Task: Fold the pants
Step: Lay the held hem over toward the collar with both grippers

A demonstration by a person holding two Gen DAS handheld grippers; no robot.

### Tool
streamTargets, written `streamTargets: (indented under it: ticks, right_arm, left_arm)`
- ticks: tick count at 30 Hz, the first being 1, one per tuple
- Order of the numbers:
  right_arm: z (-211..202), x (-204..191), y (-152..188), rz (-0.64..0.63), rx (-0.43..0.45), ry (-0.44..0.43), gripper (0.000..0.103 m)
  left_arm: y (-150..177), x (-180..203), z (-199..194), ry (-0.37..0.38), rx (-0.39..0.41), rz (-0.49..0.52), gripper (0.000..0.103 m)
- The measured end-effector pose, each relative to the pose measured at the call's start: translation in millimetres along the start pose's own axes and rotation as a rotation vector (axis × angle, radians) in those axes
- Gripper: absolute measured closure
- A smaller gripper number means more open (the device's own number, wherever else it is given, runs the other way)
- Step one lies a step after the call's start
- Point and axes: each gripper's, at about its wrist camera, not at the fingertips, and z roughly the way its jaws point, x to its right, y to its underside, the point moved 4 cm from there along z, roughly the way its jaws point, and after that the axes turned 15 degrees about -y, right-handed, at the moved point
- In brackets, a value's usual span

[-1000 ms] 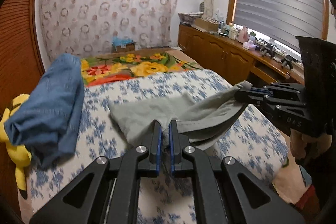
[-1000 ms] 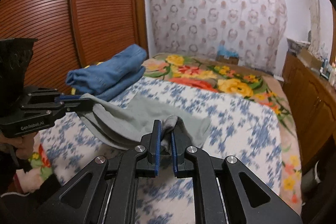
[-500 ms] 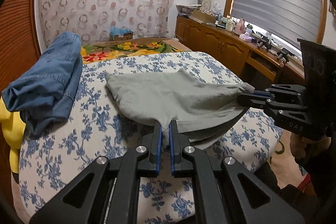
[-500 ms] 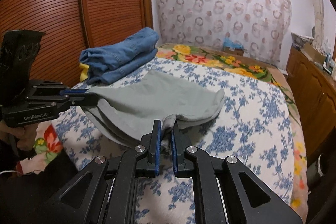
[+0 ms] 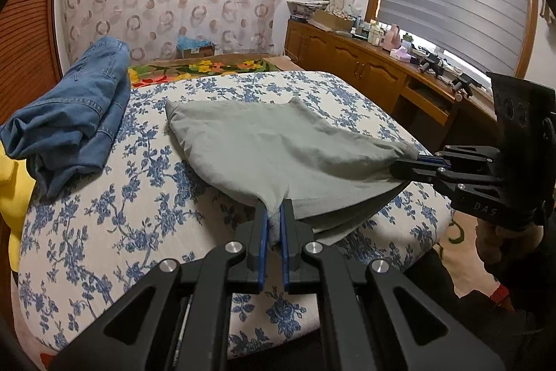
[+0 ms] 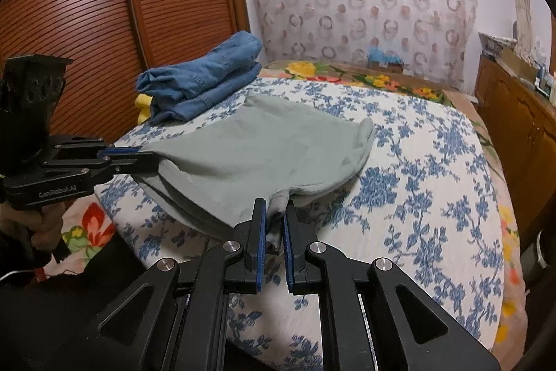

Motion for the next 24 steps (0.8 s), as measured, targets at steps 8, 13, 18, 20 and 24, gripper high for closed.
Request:
streamTargets:
  ticks: [8, 13, 18, 20, 24]
  right_arm:
    - [-5, -5, 6, 0.015, 0.009, -0.009, 0.097]
    - [-11, -9, 8, 0.016, 0.016, -0.013, 0.097]
    - [-14, -13, 9, 0.014, 0.018, -0.015, 0.097]
    - [-14, -11, 9, 0.016, 0.019, -0.013, 0.097]
    - [-9, -6, 0, 0.015, 0.025, -0.002, 0.097]
  left_arm:
    - [3, 2, -4, 0.003, 0.0, 0.0, 0.101]
    - [7, 6, -11, 0.013, 0.001, 0.001, 0.101]
    - [7, 7, -16, 0.027, 0.005, -0.005, 0.101]
    - [5, 6, -14, 0.027, 0.007, -0.006, 0.101]
    - [-6, 1, -5, 0.029, 0.005, -0.011, 0.101]
